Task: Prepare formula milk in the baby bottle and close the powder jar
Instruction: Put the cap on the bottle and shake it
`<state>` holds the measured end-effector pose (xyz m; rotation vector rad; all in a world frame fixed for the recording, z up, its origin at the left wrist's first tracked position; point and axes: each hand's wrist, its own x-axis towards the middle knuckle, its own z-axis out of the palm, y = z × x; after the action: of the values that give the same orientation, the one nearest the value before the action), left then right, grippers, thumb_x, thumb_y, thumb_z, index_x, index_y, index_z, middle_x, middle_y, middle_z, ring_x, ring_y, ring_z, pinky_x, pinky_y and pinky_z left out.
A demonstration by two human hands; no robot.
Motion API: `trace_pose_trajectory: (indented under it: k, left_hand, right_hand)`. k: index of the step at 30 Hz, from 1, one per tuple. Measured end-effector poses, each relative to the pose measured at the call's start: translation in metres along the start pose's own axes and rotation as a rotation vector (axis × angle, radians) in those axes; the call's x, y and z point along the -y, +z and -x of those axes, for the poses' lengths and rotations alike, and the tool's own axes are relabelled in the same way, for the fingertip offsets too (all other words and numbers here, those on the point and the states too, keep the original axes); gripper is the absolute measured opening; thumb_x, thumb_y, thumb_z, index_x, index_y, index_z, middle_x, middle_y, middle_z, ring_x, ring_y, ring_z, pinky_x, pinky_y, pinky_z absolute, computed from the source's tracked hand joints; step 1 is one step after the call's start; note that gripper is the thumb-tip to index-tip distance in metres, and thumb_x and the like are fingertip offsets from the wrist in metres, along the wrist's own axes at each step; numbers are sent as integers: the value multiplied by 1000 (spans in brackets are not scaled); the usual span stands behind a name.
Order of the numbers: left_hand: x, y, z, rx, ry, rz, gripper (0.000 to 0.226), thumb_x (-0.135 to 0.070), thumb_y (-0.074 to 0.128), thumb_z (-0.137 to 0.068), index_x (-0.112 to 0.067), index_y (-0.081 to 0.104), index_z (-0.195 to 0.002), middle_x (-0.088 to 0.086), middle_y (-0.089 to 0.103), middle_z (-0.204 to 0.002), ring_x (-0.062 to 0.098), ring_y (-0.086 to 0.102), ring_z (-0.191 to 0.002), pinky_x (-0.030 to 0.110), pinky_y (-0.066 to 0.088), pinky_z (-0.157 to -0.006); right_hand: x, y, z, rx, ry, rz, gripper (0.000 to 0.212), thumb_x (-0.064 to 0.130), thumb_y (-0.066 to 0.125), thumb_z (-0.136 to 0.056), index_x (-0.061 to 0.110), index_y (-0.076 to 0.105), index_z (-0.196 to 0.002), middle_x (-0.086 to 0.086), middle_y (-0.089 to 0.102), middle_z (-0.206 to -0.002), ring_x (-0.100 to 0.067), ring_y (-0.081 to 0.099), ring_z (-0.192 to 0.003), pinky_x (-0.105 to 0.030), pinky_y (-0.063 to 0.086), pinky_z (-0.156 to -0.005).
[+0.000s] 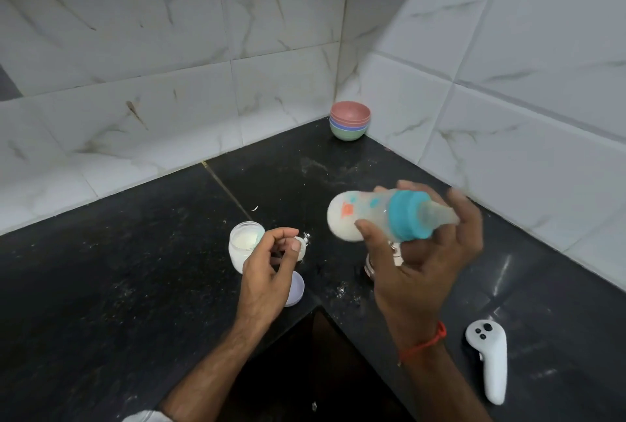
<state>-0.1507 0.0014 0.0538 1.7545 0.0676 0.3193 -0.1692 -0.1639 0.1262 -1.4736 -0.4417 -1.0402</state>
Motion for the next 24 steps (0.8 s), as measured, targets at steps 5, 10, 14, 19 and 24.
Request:
trace_pose_trajectory:
  k: [5,10,14,19,24]
  left_hand:
    - [-12,-1,-4,19,31,-3,14,-17,65,-99,-21,69,-112,-8,72,-97,-5,65,-88,7,46,-71]
    - [-16,-4,-13,-18,40,-21,14,-16,65,-99,-19,69,-112,-8,72,-98,-10,63,-89,6,46,-71]
    - [-17,-4,-13,2,49,-27,15,-16,65,-99,-19,69,-113,-9,72,-99,-7,64,-91,7,47,-71]
    - [-17,-4,-13,-25,33,-21,14,-16,65,-99,-20,69,-111,-9,72,-98,-9,64,-89,6,46,-70]
    - [-17,-4,-10,-4,45,-22,15,-16,65,-99,-20,69,-113,-9,71,-99,-7,64,-91,7,48,-71]
  right_hand:
    - [-16,3,0,267,235,233,81,11,88,-78,35,43,-142,10,56,-140,-20,61,-125,-44,57,-99]
    - [1,-3,-24,-117,76,-3,83,-3,81,-80,22,30,-140,-21,52,-134,-28,61,-122,-35,54,-99]
    - [-11,1,-16,241,251,216,82,12,88,-78,38,42,-141,15,56,-139,-14,63,-121,-42,59,-96]
    - [14,-1,-34,-120,105,-78,80,2,80,-82,23,30,-140,-13,52,-140,-35,60,-122,-37,56,-100]
    - [0,-1,-14,164,326,119,86,10,89,-77,40,42,-142,18,60,-133,-15,67,-117,-41,61,-94]
